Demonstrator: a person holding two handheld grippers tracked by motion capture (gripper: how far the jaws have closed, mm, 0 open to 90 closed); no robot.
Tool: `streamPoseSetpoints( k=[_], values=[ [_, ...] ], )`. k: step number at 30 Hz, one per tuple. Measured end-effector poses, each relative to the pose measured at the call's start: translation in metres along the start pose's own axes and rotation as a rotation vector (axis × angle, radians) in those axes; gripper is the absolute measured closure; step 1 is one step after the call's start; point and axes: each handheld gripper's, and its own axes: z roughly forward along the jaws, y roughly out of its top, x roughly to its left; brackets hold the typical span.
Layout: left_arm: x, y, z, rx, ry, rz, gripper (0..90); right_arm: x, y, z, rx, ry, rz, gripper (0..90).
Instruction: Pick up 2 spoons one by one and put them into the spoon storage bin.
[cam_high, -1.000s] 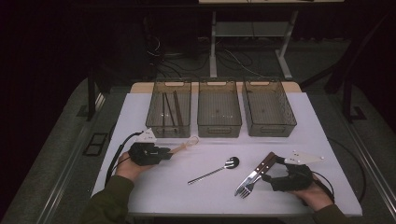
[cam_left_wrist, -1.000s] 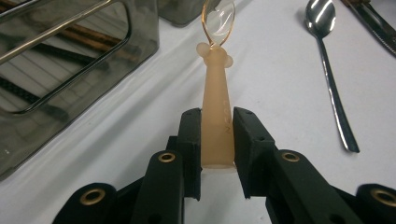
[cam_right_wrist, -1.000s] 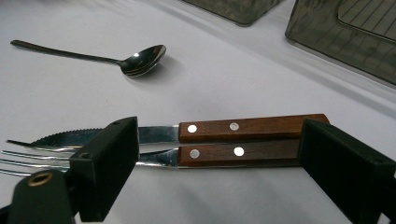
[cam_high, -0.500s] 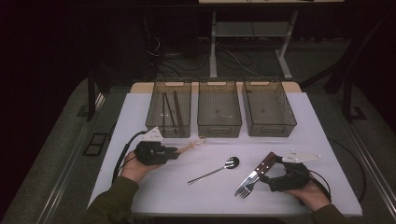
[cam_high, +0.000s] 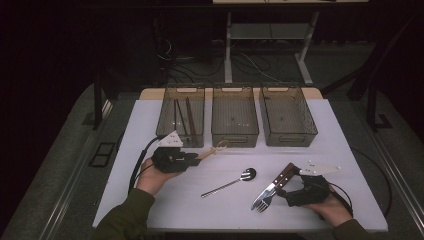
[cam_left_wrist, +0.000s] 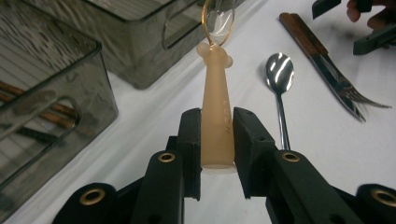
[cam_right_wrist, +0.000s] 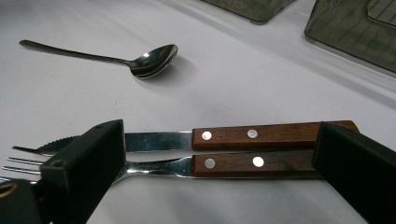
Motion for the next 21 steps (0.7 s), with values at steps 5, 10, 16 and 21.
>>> streamPoseSetpoints(
  k=[5,10,16,21],
  values=[
    [-0.002,0.007,0.003,-0.021,0.002,-0.009,73.0,0.000,0.000,0.001,0.001,0.004,-0.003,2.6],
    [-0.003,0.016,0.009,-0.018,0.003,0.003,73.1,0.001,0.001,0.000,0.000,0.004,-0.005,2.6],
    [-0.002,0.030,0.016,-0.040,0.006,0.004,73.0,0.001,0.000,0.000,0.001,0.006,-0.004,2.6],
    [0.001,0.040,0.025,-0.048,0.015,0.007,73.0,0.001,0.000,0.000,-0.001,0.008,-0.003,2.6]
  ],
)
